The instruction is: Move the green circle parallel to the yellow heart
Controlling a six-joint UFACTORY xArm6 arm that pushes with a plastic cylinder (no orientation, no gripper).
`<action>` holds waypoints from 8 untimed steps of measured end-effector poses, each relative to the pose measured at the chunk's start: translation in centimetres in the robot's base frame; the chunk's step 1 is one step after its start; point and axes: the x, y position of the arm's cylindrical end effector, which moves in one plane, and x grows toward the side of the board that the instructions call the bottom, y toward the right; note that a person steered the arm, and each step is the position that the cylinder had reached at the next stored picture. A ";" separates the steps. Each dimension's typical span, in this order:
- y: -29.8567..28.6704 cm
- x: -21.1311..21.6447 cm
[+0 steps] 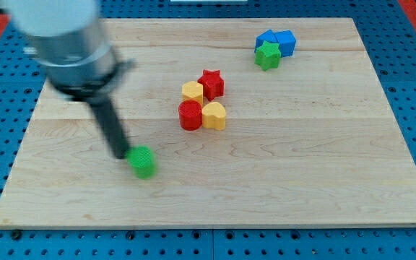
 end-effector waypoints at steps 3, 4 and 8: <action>-5.2 5.2; 2.5 7.5; 8.6 4.5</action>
